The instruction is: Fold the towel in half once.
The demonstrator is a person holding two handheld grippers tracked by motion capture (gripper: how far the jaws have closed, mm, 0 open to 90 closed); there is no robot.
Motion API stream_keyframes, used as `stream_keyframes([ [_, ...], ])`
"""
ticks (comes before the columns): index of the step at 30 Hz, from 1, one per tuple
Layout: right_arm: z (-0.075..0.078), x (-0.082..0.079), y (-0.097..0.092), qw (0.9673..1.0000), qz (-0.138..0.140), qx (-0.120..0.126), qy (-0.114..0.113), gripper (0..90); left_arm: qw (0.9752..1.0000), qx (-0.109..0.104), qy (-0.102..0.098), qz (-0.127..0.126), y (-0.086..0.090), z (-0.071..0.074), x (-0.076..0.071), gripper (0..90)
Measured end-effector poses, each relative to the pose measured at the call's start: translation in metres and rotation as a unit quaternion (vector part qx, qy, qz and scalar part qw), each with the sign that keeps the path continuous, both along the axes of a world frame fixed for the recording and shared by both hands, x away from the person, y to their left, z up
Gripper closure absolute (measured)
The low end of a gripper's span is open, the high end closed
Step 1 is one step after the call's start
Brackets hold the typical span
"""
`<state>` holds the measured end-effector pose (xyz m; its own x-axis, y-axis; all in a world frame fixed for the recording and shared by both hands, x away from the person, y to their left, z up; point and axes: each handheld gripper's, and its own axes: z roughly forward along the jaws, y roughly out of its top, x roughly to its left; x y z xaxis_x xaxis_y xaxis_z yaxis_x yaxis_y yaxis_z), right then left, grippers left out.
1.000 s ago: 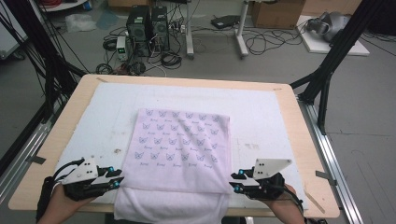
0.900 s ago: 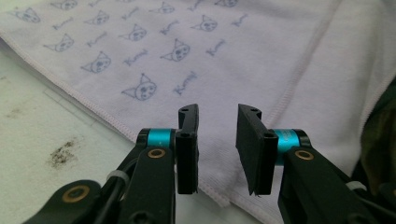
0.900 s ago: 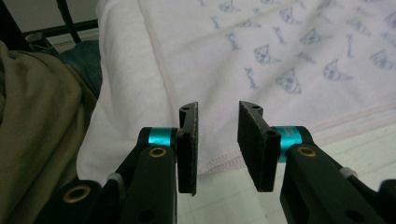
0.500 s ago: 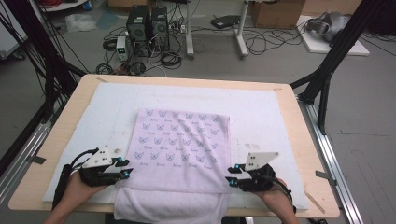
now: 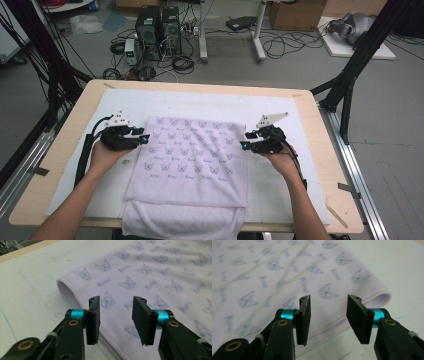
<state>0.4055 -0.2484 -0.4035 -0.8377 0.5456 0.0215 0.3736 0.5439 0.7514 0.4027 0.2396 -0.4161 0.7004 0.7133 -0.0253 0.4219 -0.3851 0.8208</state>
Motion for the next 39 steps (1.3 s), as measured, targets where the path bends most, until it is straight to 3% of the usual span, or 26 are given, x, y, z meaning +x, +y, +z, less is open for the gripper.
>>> stream_keyframes([
  [2, -0.001, 0.017, 0.001, 0.9998, -0.013, -0.008, 0.008, 49.0, 0.9998, 0.006, 0.014, 0.015, -0.002, 0.000, 0.017, 59.9],
  [6, -0.009, 0.045, -0.001, 0.9989, -0.040, -0.004, 0.026, 42.3, 0.9982, 0.011, 0.019, 0.055, -0.005, -0.002, 0.040, 50.4],
  [9, -0.020, 0.056, 0.000, 0.9977, -0.057, -0.015, 0.034, 40.5, 0.9951, 0.028, 0.061, 0.073, -0.008, -0.012, 0.054, 41.3],
  [11, -0.029, 0.061, 0.000, 0.9965, -0.066, -0.020, 0.048, 40.2, 0.9941, 0.046, 0.067, 0.072, -0.011, -0.018, 0.057, 42.6],
  [13, -0.036, 0.063, 0.002, 0.9956, -0.070, -0.027, 0.056, 44.0, 0.9944, 0.051, 0.071, 0.060, -0.015, -0.023, 0.057, 49.7],
  [14, -0.036, 0.063, 0.002, 0.9960, -0.068, -0.023, 0.054, 52.8, 0.9951, 0.046, 0.067, 0.056, -0.017, -0.023, 0.057, 53.6],
  [15, -0.035, 0.064, 0.002, 0.9965, -0.054, -0.011, 0.063, 65.5, 0.9958, 0.033, 0.072, 0.046, -0.018, -0.023, 0.057, 67.2],
  [16, -0.035, 0.064, 0.005, 0.9969, -0.036, -0.013, 0.069, 76.4, 0.9960, 0.039, 0.073, 0.034, -0.020, -0.022, 0.057, 77.7],
  [17, -0.033, 0.063, 0.010, 0.9976, -0.022, -0.024, 0.060, 82.4, 0.9957, 0.051, 0.070, 0.033, -0.023, -0.020, 0.058, 84.4],
  [19, -0.029, 0.063, 0.017, 0.9979, -0.016, -0.047, 0.041, 84.8, 0.9949, 0.067, 0.067, 0.036, -0.026, -0.015, 0.059, 85.7],
  [22, -0.020, 0.064, 0.015, 0.9980, -0.038, -0.046, 0.019, 85.4, 0.9968, 0.043, 0.042, 0.053, -0.025, 0.001, 0.061, 86.2],
  [23, -0.014, 0.068, 0.014, 0.9973, -0.045, -0.050, 0.030, 85.3, 0.9969, 0.044, 0.032, 0.056, -0.025, 0.008, 0.062, 86.2],
  [24, -0.006, 0.070, 0.014, 0.9970, -0.047, -0.058, 0.019, 85.4, 0.9969, 0.047, 0.019, 0.060, -0.026, 0.017, 0.064, 86.3],
  [25, 0.005, 0.071, 0.015, 0.9971, -0.051, -0.056, -0.004, 85.4, 0.9968, 0.044, 0.005, 0.066, -0.027, 0.027, 0.065, 86.3],
  [27, 0.031, 0.076, 0.017, 0.9968, -0.057, -0.050, -0.025, 85.4, 0.9960, 0.043, -0.020, 0.076, -0.026, 0.048, 0.068, 86.3],
  [29, 0.057, 0.082, 0.019, 0.9958, -0.055, -0.054, -0.050, 85.3, 0.9950, 0.031, -0.045, 0.084, -0.023, 0.071, 0.072, 86.3],
  [31, 0.080, 0.088, 0.019, 0.9948, -0.063, -0.051, -0.061, 84.2, 0.9941, 0.014, -0.062, 0.088, -0.019, 0.089, 0.076, 86.0],
  [32, 0.087, 0.091, 0.019, 0.9938, -0.067, -0.047, -0.076, 79.6, 0.9934, 0.016, -0.065, 0.093, -0.018, 0.094, 0.078, 84.2],
  [33, 0.090, 0.094, 0.019, 0.9932, -0.081, -0.036, -0.076, 67.4, 0.9922, 0.019, -0.064, 0.105, -0.017, 0.095, 0.080, 75.3],
  [34, 0.089, 0.098, 0.018, 0.9932, -0.093, -0.023, -0.066, 61.4, 0.9924, 0.016, -0.058, 0.107, -0.015, 0.093, 0.081, 63.3],
  [36, 0.079, 0.101, 0.017, 0.9946, -0.095, -0.017, -0.038, 53.3, 0.9945, 0.024, -0.035, 0.096, -0.012, 0.086, 0.081, 59.9],
  [39, 0.060, 0.095, 0.020, 0.9957, -0.083, -0.040, -0.014, 47.9, 0.9955, 0.021, -0.032, 0.087, -0.007, 0.071, 0.072, 58.2],
])
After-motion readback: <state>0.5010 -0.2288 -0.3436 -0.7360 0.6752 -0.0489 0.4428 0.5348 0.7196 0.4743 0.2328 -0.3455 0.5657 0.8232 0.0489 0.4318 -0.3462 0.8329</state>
